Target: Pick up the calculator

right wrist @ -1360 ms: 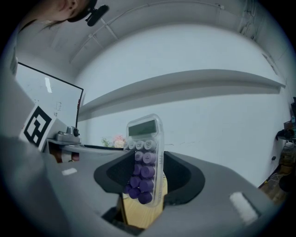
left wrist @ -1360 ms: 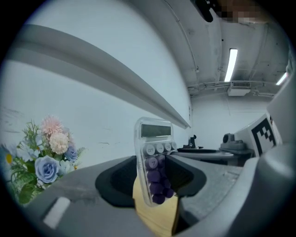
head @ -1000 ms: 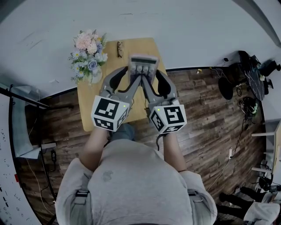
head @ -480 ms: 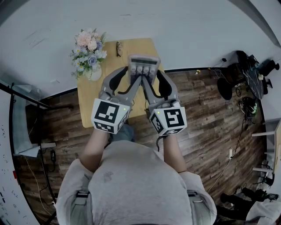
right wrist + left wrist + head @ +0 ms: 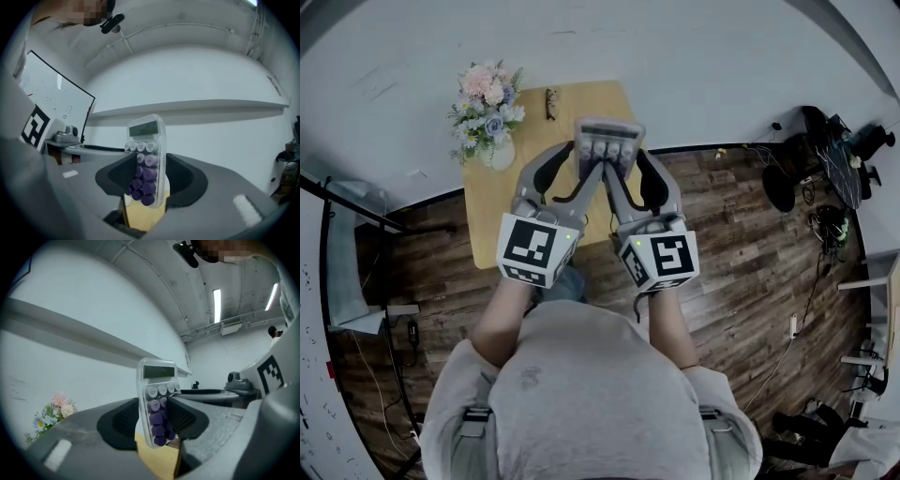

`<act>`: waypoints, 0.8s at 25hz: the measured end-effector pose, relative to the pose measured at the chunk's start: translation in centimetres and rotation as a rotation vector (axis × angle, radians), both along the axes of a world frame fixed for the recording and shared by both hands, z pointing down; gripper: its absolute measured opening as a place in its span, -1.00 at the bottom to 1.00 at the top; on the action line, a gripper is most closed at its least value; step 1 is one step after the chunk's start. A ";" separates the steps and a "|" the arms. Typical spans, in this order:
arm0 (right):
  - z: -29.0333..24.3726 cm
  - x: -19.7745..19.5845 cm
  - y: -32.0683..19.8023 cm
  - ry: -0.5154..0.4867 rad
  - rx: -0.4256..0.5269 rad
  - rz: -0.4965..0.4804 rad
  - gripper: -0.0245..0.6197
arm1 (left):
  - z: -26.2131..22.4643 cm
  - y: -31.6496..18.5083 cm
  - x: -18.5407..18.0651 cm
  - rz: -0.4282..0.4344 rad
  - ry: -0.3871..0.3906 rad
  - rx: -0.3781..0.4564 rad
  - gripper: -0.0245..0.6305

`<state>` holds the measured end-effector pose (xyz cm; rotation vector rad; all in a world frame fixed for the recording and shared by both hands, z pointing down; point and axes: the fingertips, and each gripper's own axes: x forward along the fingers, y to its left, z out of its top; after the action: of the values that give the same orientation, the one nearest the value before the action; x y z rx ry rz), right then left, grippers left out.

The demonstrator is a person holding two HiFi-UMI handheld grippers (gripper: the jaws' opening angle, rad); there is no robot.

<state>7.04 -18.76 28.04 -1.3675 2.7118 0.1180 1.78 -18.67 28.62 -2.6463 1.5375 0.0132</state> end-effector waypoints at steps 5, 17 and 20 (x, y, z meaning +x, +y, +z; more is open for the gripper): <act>-0.2 0.3 0.2 -0.006 0.010 -0.001 -0.34 | -0.1 0.2 0.3 -0.002 -0.010 0.008 -0.36; -0.6 1.6 0.3 -0.016 0.022 0.017 -0.34 | -0.5 0.2 1.5 0.019 -0.015 0.019 -0.36; -0.7 1.7 0.2 -0.014 0.027 0.021 -0.34 | -0.6 0.0 1.7 0.023 -0.013 0.022 -0.36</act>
<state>8.78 -18.55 27.34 -1.3846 2.6751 0.1450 3.43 -18.63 27.98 -2.6414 1.4944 0.0144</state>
